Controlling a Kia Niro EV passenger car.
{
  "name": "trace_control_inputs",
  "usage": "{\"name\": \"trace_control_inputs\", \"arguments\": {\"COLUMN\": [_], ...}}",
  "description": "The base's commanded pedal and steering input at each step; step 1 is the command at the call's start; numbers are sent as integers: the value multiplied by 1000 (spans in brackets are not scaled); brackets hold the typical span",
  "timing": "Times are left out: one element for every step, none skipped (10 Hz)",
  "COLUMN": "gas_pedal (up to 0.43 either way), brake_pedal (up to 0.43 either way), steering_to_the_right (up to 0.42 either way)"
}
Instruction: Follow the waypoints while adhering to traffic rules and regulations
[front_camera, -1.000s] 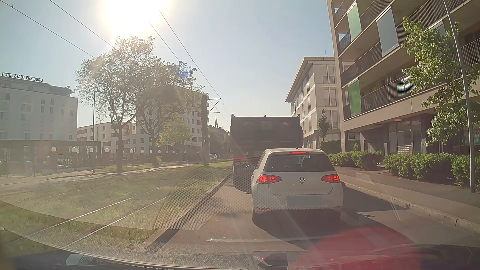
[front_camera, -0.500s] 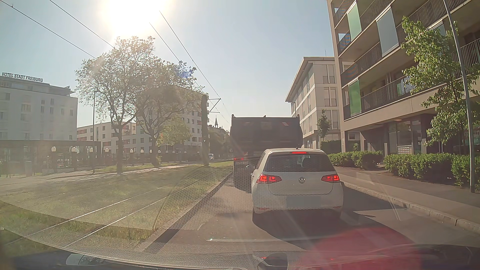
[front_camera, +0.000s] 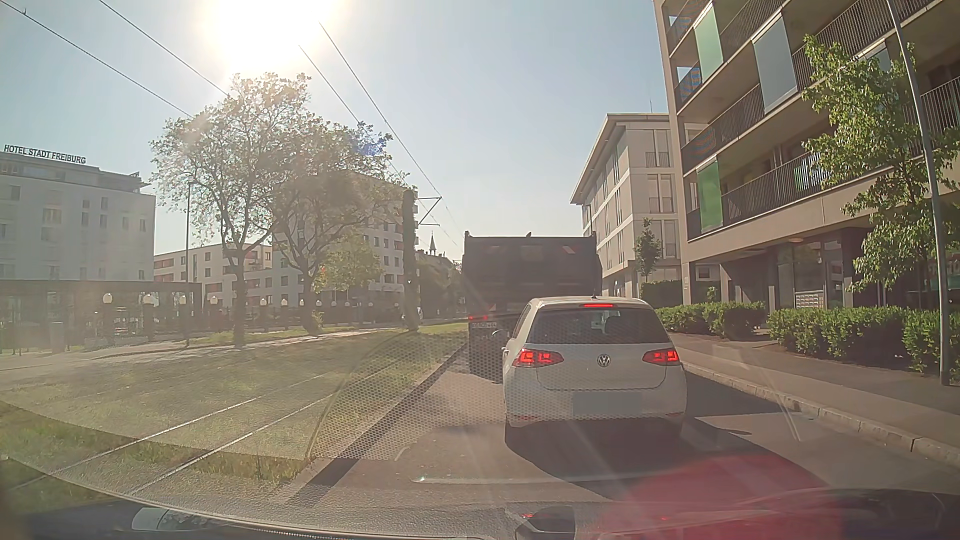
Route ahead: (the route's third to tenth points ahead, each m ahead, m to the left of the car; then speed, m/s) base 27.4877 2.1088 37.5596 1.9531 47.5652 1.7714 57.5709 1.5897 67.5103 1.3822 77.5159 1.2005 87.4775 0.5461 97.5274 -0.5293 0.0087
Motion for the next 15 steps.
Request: {"name": "trace_control_inputs", "arguments": {"gas_pedal": [0,0,0,0,0,0,0,0,0,0,0,0,0,0,0], "brake_pedal": [85,79,73,67,61,61,55,49,12,0,0,0,0,0,0], "steering_to_the_right": [33,32,32,32,32,32,32,32,32,32,32,32,32,32,32]}}
